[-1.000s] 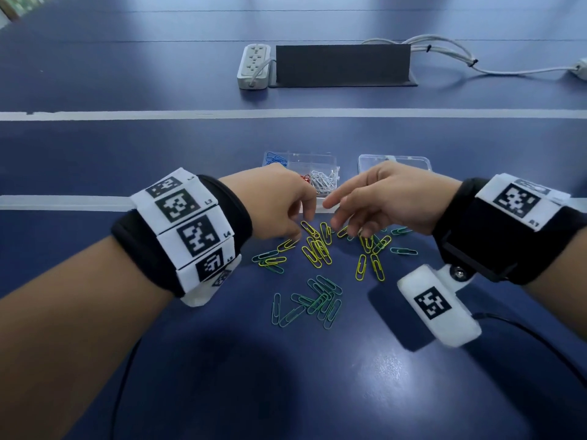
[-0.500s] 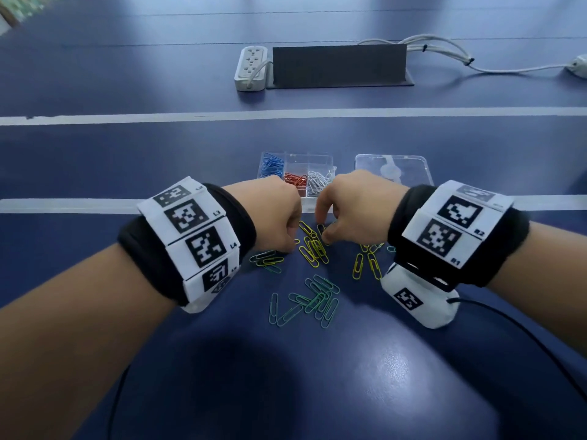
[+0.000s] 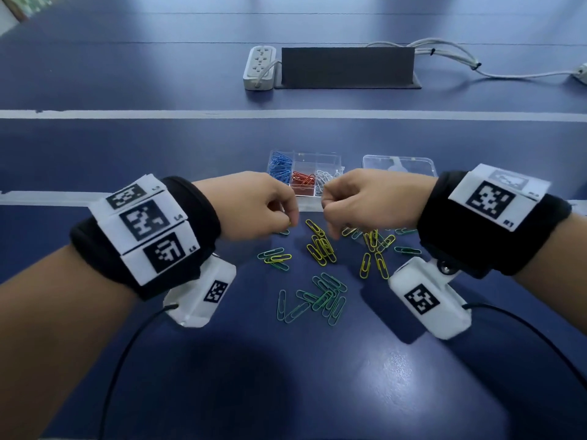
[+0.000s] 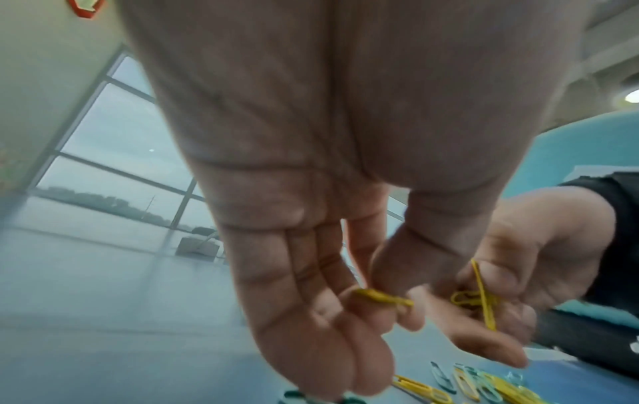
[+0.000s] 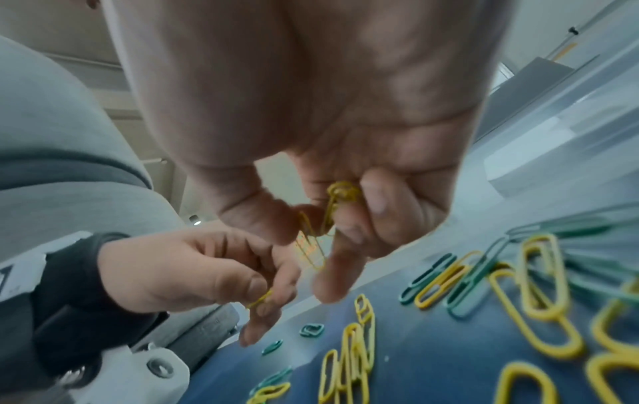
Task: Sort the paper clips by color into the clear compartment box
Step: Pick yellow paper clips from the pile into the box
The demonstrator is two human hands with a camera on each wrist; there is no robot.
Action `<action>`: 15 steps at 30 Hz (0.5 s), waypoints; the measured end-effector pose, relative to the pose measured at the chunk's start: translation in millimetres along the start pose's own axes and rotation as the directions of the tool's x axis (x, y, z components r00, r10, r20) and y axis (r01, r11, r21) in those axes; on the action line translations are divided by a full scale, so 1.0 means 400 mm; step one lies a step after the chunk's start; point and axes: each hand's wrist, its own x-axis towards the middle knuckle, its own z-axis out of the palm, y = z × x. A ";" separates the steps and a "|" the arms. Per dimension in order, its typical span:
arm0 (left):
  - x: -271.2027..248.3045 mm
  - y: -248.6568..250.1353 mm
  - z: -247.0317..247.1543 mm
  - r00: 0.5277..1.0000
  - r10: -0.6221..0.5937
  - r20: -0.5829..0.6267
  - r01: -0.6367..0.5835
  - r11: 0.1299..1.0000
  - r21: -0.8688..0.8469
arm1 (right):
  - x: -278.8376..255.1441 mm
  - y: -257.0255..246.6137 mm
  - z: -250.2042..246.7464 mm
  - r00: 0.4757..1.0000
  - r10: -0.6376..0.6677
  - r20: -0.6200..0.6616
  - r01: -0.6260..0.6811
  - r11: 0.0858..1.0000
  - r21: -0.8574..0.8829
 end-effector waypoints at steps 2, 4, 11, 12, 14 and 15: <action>-0.006 -0.008 0.004 0.997 0.000 0.082 0.013 0.986 -0.165 | 0.001 -0.004 0.006 0.998 0.007 0.069 -0.015 0.992 0.128; -0.013 -0.009 0.008 0.993 0.013 0.121 0.024 0.955 -0.297 | 0.002 -0.006 0.012 0.995 0.020 0.101 -0.035 0.988 0.150; -0.015 -0.020 0.027 0.998 0.024 0.054 -0.028 0.995 0.091 | 0.010 -0.019 0.029 0.997 0.070 -0.042 -0.078 0.971 -0.228; -0.015 -0.018 0.032 0.999 0.033 0.041 -0.040 0.984 0.174 | 0.010 -0.020 0.038 0.995 0.062 -0.073 -0.081 0.953 -0.292; -0.010 -0.016 0.041 0.998 0.048 0.028 -0.053 0.966 0.255 | 0.008 -0.025 0.054 0.993 0.032 -0.114 -0.075 0.915 -0.396; -0.006 -0.016 0.044 0.998 0.053 0.022 -0.058 0.960 0.275 | 0.007 -0.029 0.060 0.994 0.022 -0.111 -0.069 0.897 -0.437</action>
